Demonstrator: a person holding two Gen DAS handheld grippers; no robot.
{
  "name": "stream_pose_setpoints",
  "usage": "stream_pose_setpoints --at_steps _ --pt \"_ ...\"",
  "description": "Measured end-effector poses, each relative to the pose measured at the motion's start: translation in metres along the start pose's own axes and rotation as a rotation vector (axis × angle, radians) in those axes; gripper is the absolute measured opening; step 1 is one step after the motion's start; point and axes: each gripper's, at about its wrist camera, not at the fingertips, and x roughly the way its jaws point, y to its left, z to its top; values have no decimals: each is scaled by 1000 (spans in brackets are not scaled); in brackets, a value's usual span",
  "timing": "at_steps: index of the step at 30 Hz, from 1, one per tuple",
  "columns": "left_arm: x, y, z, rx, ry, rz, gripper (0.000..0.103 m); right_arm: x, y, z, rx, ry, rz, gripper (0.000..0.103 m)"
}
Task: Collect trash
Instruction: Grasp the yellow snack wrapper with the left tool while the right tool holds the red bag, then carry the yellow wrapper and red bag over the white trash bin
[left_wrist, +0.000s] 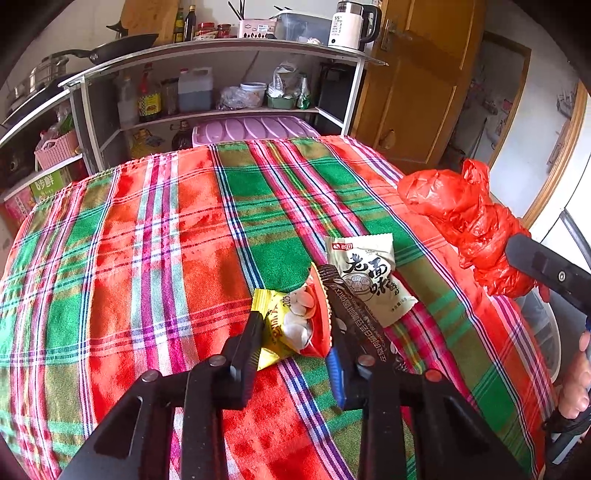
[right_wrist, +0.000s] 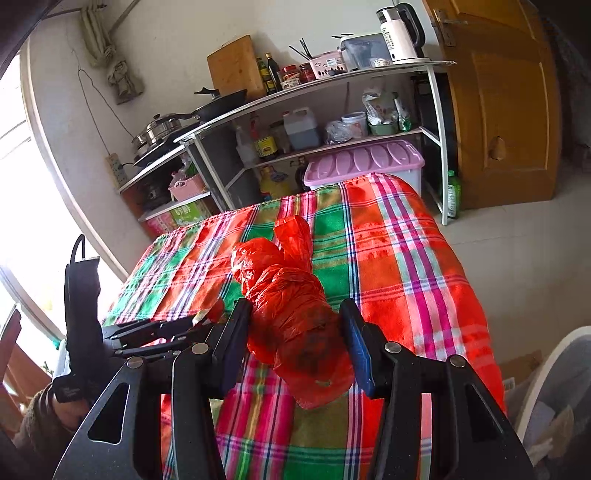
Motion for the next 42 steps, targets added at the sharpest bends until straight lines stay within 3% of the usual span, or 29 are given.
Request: stream_pose_setpoints --at_steps 11,21,35,42 --pt "-29 -14 -2 25 -45 -24 28 -19 -6 -12 23 -19 -37 50" --pt "-52 -52 -4 87 -86 -81 27 -59 -24 -23 64 -77 -111 50" --pt "-52 -132 -1 172 -80 -230 28 -127 -64 -40 132 -154 -274 50" --pt "-34 -191 -1 227 -24 -338 28 -167 -99 -61 194 -162 -376 50"
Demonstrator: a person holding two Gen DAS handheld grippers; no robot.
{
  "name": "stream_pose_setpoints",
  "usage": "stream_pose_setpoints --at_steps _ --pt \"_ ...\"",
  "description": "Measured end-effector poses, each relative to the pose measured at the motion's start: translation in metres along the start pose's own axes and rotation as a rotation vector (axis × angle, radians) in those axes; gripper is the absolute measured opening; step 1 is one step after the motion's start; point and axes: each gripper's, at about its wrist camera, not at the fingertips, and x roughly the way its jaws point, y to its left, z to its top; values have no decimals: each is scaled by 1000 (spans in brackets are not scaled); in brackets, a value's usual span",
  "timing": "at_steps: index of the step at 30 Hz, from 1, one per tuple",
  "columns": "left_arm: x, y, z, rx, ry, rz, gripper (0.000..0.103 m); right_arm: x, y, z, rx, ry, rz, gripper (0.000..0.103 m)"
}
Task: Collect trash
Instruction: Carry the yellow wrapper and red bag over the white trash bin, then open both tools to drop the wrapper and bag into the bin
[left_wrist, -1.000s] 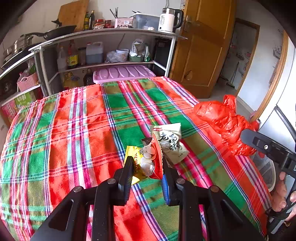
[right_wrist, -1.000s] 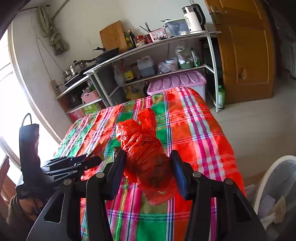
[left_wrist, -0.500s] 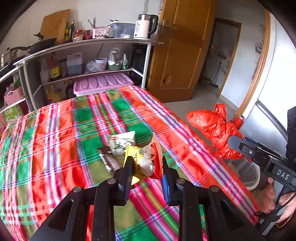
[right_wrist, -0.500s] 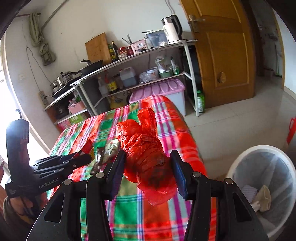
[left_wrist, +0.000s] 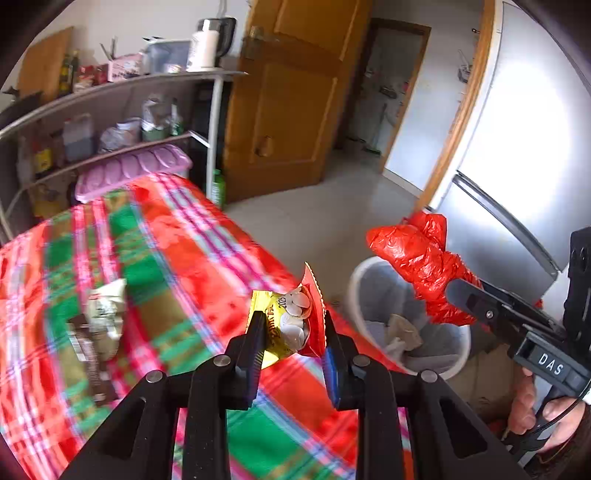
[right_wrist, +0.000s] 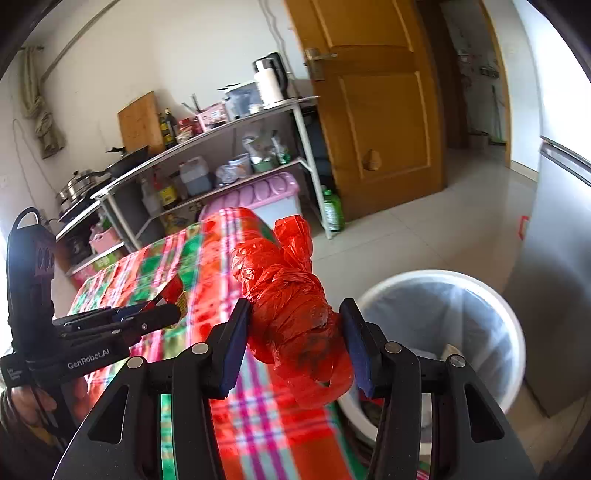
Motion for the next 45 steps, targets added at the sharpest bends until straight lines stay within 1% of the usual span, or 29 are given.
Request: stream_pose_setpoints --at_steps 3,6,10,14,17,20,23,26,30,31,32,34,37,40,45 --pt "14 -24 4 44 11 -13 28 -7 -23 -2 18 2 -48 50" --pt "31 -45 9 64 31 -56 28 -13 -46 -6 37 8 -89 50" --pt "57 -72 13 101 74 -69 28 -20 -70 -10 43 17 -153 50" --pt "82 -97 14 125 121 -106 28 -20 -96 -17 64 37 -201 50" --pt "100 -117 14 167 144 -92 28 -21 -113 -23 80 52 -222 50" --pt "114 -130 13 183 171 -99 29 -19 -127 -27 85 65 -241 50" --pt "129 -141 13 207 191 -74 29 -14 -138 -29 86 82 -249 50" --pt "144 -146 12 199 214 -74 29 -10 -148 -34 77 100 -259 50" --pt "160 -149 10 205 245 -47 29 3 -153 -35 55 136 -261 51" --pt "162 -150 9 205 249 -47 32 6 -154 -36 47 146 -264 51" --pt "163 -151 8 207 249 -47 39 9 -154 -35 42 155 -269 51" --pt "164 -150 7 205 254 -47 45 12 -157 -37 36 169 -276 51" --pt "164 -148 8 192 250 -48 46 16 -160 -37 46 168 -286 53" --pt "163 -146 7 190 249 -53 51 18 -162 -39 63 166 -289 55" --pt "159 -145 8 180 243 -54 51 17 -164 -39 82 162 -304 55"
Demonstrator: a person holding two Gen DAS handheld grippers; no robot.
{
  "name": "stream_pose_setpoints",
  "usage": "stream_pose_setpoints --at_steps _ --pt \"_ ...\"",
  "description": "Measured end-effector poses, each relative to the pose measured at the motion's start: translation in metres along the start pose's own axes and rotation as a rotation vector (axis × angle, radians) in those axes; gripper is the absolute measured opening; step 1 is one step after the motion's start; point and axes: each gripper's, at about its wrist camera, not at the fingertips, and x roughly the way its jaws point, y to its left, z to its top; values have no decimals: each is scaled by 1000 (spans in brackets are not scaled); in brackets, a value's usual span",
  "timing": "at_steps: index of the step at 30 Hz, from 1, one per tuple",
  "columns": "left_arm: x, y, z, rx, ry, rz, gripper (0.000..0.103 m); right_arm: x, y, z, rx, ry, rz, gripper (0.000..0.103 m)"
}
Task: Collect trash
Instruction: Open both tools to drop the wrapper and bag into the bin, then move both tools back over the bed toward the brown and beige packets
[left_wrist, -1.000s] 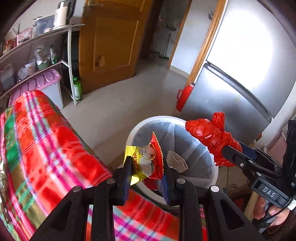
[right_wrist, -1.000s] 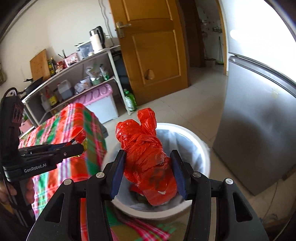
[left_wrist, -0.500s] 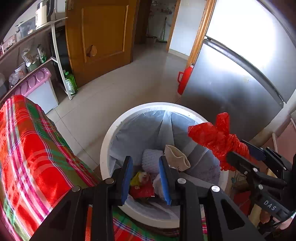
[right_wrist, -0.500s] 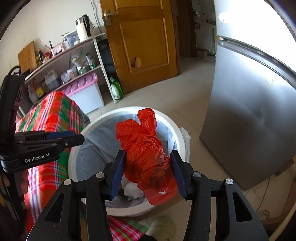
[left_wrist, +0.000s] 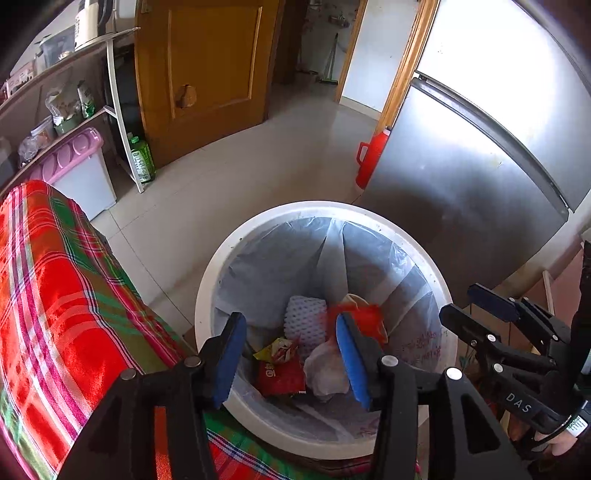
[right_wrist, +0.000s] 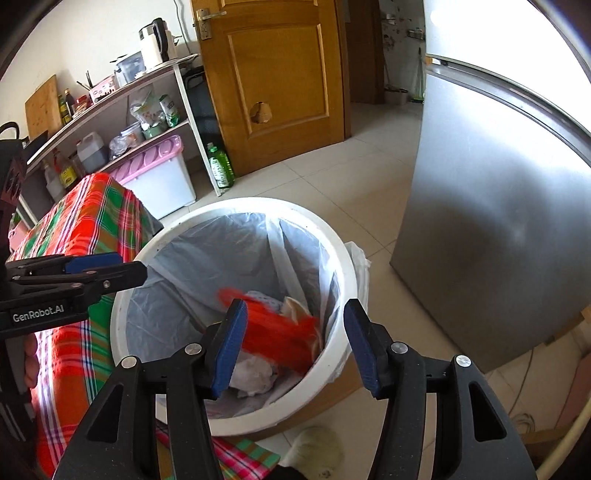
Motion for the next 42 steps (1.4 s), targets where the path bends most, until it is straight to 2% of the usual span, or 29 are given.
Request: stream_pose_setpoints --at_steps 16,21,30,38,42 --pt "-42 19 -9 -46 -74 -3 53 -30 14 1 16 -62 11 55" --pt "-61 27 -14 -60 -104 7 57 -44 27 5 7 -90 19 55" --pt "-94 53 -33 -113 -149 27 58 -56 58 11 -20 -126 70 55" --pt "-128 96 -53 -196 -204 99 62 -55 96 15 -41 -132 158 56" --pt "-147 121 -64 -238 -231 143 63 -50 120 18 -67 -127 198 62"
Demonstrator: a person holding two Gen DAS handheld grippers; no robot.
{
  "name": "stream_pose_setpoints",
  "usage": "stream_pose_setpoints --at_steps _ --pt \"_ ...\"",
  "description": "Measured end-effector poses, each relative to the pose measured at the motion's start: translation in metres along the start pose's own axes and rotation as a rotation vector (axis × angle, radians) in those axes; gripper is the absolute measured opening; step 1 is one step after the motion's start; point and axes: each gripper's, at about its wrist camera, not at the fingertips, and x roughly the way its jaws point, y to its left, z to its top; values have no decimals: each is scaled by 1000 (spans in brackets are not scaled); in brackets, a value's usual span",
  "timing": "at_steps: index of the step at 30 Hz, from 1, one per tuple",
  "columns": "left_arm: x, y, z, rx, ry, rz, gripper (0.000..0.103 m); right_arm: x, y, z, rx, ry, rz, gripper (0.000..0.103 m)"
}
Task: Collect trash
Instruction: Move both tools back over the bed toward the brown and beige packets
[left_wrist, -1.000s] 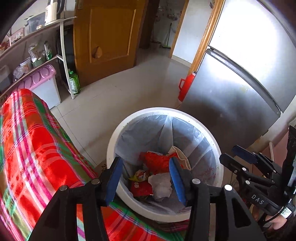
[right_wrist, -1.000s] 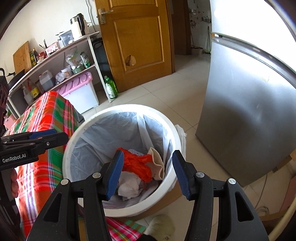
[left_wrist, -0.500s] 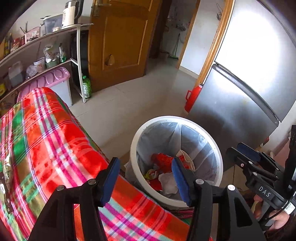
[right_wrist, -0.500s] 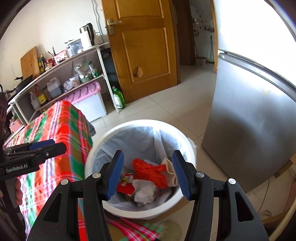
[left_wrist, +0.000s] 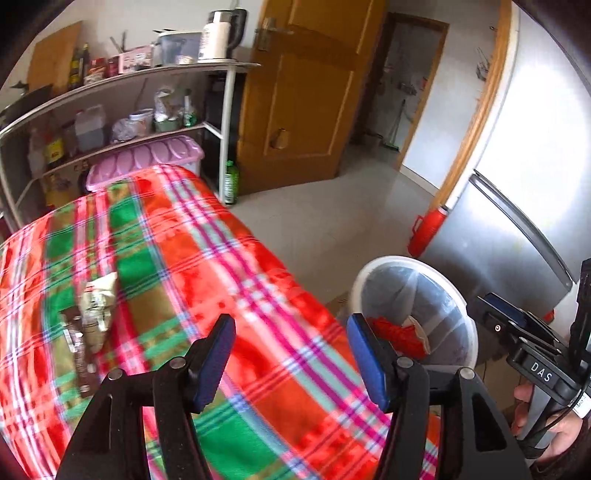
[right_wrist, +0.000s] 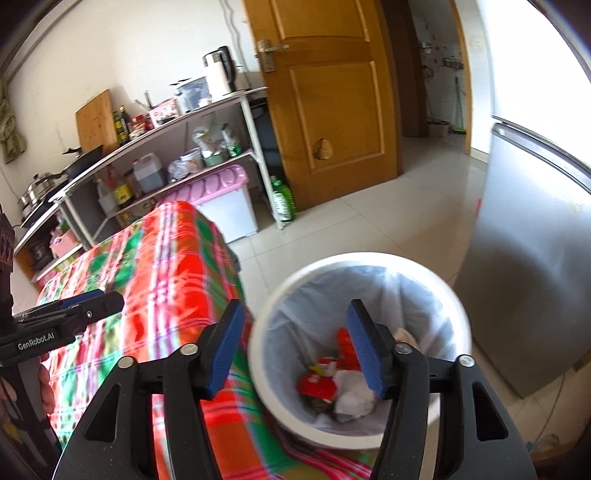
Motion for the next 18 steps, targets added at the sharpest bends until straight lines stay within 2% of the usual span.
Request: stream_pose_setpoints --at_steps 8,18 --pt "-28 62 -5 -87 -42 100 63 17 46 7 -59 11 64 62" --pt "-33 144 -25 -238 -4 260 66 45 103 12 -149 40 148 62"
